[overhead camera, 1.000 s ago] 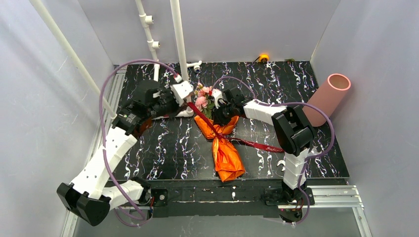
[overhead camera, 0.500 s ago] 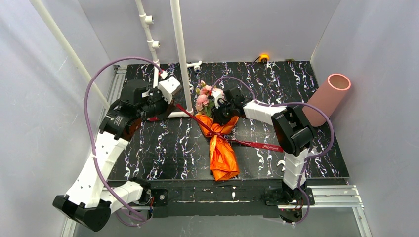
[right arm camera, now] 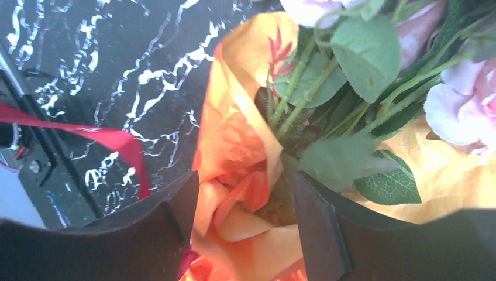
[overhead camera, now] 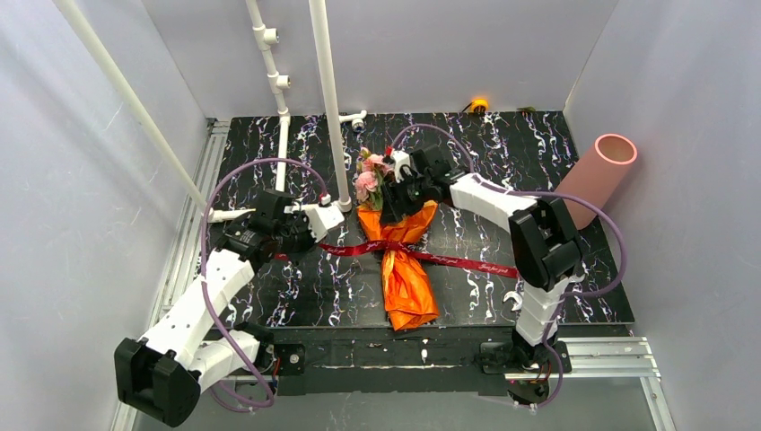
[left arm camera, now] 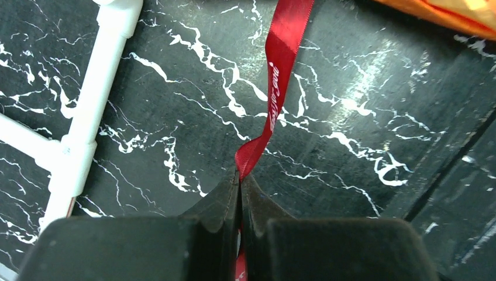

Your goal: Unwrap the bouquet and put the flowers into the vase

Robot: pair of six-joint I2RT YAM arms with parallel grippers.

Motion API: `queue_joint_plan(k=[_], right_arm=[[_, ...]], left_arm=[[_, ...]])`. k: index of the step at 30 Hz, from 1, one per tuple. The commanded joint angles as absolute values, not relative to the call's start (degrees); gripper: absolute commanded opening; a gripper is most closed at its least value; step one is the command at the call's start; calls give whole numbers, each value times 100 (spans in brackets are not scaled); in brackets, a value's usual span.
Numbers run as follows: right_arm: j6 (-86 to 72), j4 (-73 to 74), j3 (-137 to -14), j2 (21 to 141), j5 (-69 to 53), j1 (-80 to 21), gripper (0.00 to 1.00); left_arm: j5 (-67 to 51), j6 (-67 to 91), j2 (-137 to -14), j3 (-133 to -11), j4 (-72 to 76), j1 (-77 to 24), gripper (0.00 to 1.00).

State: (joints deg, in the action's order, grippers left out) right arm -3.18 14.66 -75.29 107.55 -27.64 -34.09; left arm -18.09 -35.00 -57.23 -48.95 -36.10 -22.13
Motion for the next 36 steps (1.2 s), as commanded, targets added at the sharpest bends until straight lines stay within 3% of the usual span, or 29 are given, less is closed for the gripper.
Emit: queue_joint_plan(k=[1, 5, 7, 10, 12, 14, 21, 29, 36], right_arm=[[-465, 1958, -7987, 10111, -3000, -3332, 73], [-198, 2463, -7906, 9628, -3059, -3146, 86], [66, 2831, -7844, 9410, -3175, -3009, 86], [740, 3549, -7590, 9079, -3388, -2728, 82], [1405, 4080, -7350, 8923, -3465, -2534, 79], [2177, 4571, -7132, 8845, -3389, -2419, 79], [2907, 4687, -6758, 9168, -3139, -2346, 79], [2892, 3880, -6328, 9672, -2661, -2784, 79], [3111, 3475, -5879, 9763, -1784, -3178, 75]], left_arm=[[-1711, -4073, -5838, -4690, -3228, -2181, 0], [-1783, -4228, -5892, -4492, -3087, -2184, 1], [-1975, -4259, -5905, -4512, -3163, -2161, 17], [-2577, -4457, -5702, -4467, -3243, -2085, 53], [-2830, -4493, -5531, -4350, -3091, -2083, 65], [-3070, -4490, -5468, -4329, -2960, -2083, 70], [-3833, -4625, -6303, -4674, -2796, -2400, 80], [-3381, -4581, -7284, -4645, -1385, -3158, 79], [-2926, -4794, -7907, -4505, -1033, -3417, 75]])
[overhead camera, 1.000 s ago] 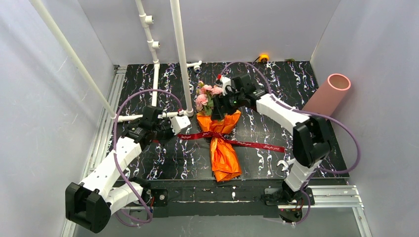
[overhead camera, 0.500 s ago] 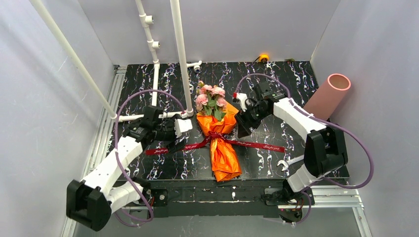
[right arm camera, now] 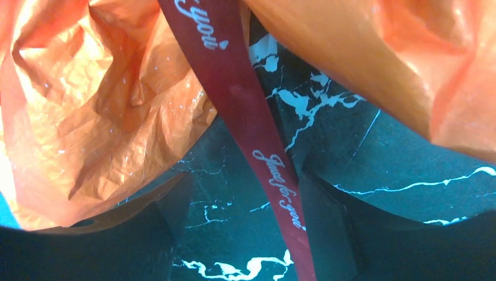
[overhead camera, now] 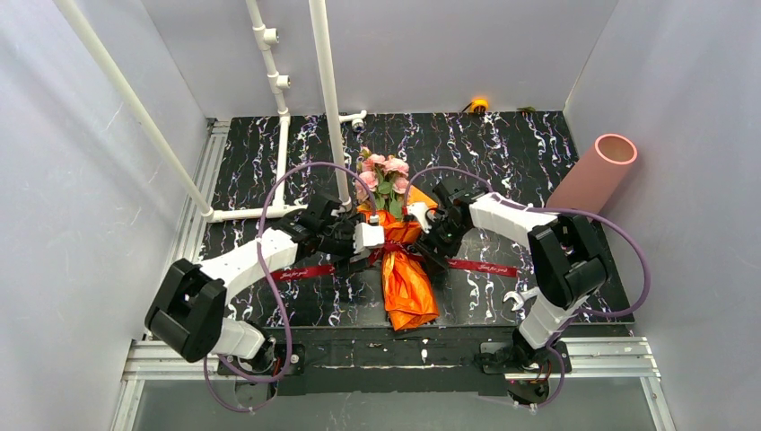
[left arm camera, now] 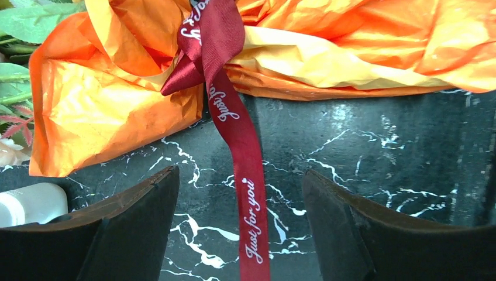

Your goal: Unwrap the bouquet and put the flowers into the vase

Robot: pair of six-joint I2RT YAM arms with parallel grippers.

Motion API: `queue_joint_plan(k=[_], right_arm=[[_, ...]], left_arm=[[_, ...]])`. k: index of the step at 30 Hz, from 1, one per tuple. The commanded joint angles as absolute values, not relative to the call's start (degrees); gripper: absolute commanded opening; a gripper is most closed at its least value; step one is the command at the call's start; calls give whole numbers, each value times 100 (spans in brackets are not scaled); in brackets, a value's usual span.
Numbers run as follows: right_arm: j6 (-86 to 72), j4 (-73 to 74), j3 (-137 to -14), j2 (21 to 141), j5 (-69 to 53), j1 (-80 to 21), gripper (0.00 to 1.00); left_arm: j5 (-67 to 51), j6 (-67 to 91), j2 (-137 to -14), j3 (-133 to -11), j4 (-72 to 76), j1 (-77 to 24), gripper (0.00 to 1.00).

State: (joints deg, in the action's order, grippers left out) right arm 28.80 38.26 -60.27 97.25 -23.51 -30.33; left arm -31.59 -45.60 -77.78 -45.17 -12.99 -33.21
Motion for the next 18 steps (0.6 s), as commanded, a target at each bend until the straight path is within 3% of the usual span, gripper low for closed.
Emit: queue_joint_plan(k=[1, 4, 6, 10, 12, 18], right_arm=[[3107, 3395, -5801, 9758, -1626, -3189, 73], [3092, 3285, -5640, 9738, -1306, -3190, 59], [3129, 3419, -5645, 9747, -1243, -3190, 44], [3196, 3918, -5665, 9597, -1230, -3121, 15], [3238, 4131, -5652, 9427, -1245, -3051, 1], [3494, 5019, -5718, 9117, -1219, -2575, 1]], left_arm=[[-2875, -4878, -7929, -4440, -999, -3429, 74], [-2721, -4976, -8003, -4242, -902, -3445, 73], [-2637, -4887, -8095, -4266, -985, -3446, 70], [-2410, -4745, -8226, -4397, -1348, -3441, 59], [-2322, -4646, -8219, -4462, -1504, -3330, 48], [-2510, -5302, -8010, -4396, -2324, -2658, 22]])
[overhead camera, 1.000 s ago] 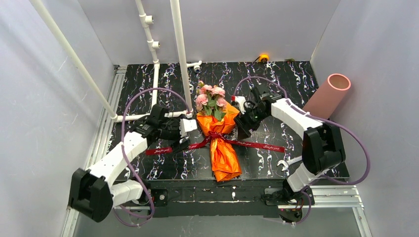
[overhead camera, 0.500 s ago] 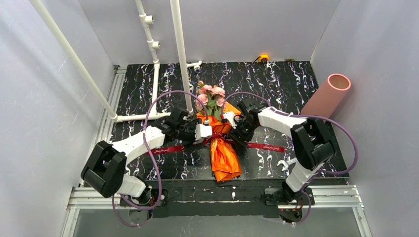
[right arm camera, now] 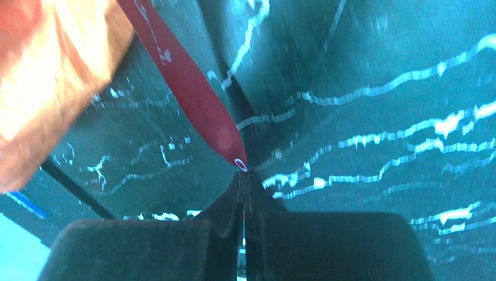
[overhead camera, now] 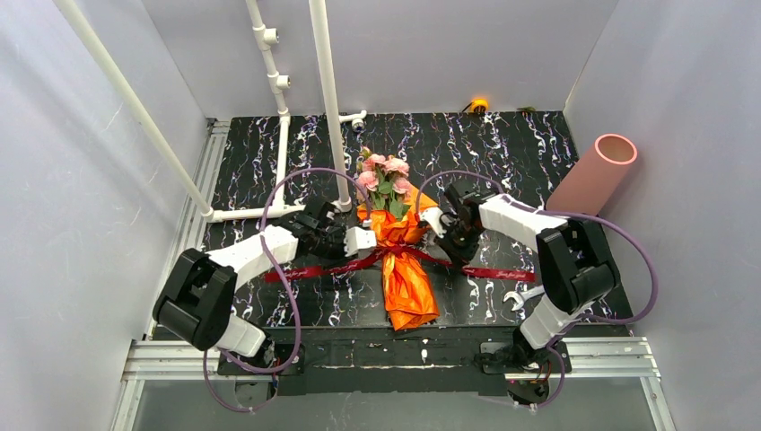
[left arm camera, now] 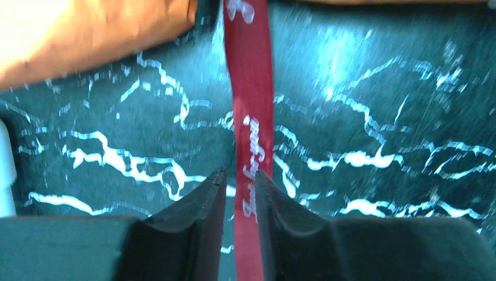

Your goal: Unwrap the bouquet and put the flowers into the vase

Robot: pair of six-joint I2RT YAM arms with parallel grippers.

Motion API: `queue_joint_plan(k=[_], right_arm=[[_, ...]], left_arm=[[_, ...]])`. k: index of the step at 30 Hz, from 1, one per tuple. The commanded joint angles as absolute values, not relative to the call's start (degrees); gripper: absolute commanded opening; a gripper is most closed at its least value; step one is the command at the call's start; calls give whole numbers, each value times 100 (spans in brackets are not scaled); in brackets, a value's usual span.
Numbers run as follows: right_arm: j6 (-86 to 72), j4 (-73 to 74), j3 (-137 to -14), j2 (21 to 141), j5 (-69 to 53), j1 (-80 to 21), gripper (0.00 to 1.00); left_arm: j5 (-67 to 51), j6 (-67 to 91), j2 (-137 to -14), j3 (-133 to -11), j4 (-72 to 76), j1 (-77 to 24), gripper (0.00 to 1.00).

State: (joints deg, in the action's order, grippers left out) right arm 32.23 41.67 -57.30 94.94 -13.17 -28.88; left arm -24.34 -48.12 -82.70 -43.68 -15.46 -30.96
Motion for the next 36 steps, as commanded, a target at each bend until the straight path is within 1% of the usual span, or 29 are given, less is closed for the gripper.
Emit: queue_joint_plan(k=[1, 8, 10, 11, 12, 13, 15, 17, 19, 22, 24, 29, 36], right_arm=[[3581, 5126, -5707, 9059, -1204, -2461, 1], [4155, 5685, -5838, 8862, -954, -1787, 1], [4343, 5837, -5849, 8830, -893, -1610, 1], [4443, 5922, -5845, 8814, -886, -1521, 1], [4537, 5984, -5869, 8793, -902, -1453, 1], [4594, 6048, -5892, 8775, -928, -1435, 1], [4614, 6095, -5990, 8754, -1095, -1433, 1], [4531, 6111, -6153, 8809, -1278, -1433, 1], [4452, 6146, -6280, 8931, -1393, -1433, 1], [4420, 6191, -6336, 9031, -1388, -1431, 1], [4432, 6204, -6324, 8982, -1378, -1433, 1], [4417, 6249, -6295, 8884, -1364, -1433, 1], [4362, 6224, -6217, 8728, -1268, -1433, 1]], left_arm=[[-2527, -5461, -7952, -4353, -2435, -2523, 18], [-2586, -6342, -7694, -4250, -3090, -1613, 4], [-2676, -6527, -7645, -4284, -3205, -1397, 4], [-2804, -6572, -7594, -4329, -3266, -1348, 6], [-2982, -6577, -7501, -4372, -3291, -1330, 13], [-3288, -6556, -7400, -4419, -3283, -1335, 23], [-3789, -6248, -7211, -4482, -3059, -1567, 50], [-3634, -5769, -7195, -4526, -2524, -2124, 57], [-3549, -5332, -7365, -4635, -2001, -2578, 60], [-3321, -4749, -7932, -4974, -1227, -3110, 61], [-3268, -4537, -8289, -5201, -920, -3314, 59], [-3227, -4514, -8992, -5603, -739, -3650, 49], [-3059, -4618, -9374, -5451, -704, -3735, 47]])
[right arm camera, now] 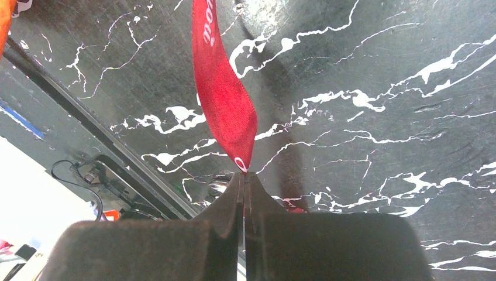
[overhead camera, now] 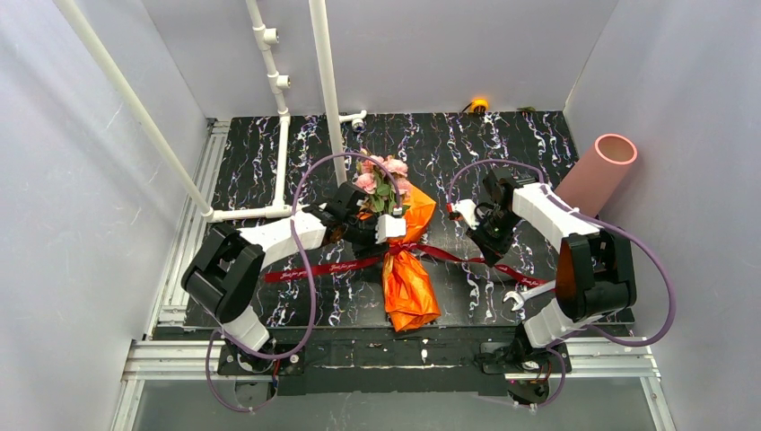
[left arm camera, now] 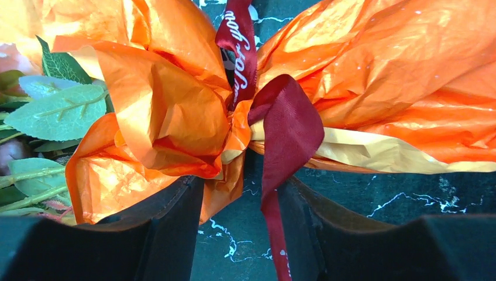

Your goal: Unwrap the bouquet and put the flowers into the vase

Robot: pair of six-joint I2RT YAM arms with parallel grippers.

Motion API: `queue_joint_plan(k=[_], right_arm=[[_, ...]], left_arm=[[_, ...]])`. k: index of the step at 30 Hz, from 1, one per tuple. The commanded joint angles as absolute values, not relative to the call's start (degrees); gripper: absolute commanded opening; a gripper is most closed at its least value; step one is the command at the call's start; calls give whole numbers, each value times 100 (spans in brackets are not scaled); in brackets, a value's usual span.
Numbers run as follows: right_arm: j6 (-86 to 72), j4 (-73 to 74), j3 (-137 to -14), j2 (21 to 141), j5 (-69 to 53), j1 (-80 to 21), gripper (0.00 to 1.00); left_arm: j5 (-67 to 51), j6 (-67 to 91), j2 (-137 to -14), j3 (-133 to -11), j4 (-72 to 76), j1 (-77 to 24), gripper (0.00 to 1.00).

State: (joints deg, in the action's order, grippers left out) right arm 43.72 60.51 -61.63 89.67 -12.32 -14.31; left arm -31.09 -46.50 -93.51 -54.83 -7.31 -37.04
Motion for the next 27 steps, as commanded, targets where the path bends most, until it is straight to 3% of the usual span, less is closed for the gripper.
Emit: queue_joint_plan(k=[1, 12, 15, 25, 27], right_arm=[[4360, 6223, -6193, 8714, -1256, -1430, 1], [4464, 6181, -5845, 8561, -1118, -1424, 1], [4473, 6137, -5770, 8581, -1095, -1424, 1], [4725, 6492, -5571, 8577, -1300, -1423, 2], [4811, 6626, -5697, 8594, -1421, -1423, 28]], left_arm=[[-3031, -4649, -9370, -5397, -685, -3735, 46], [-3023, -4721, -8429, -5184, -1186, -3336, 5], [-3090, -4940, -8193, -5169, -1545, -3174, 0], [-3109, -5550, -7857, -4762, -1977, -2681, 0], [-3203, -5756, -7776, -4637, -1947, -2681, 0]])
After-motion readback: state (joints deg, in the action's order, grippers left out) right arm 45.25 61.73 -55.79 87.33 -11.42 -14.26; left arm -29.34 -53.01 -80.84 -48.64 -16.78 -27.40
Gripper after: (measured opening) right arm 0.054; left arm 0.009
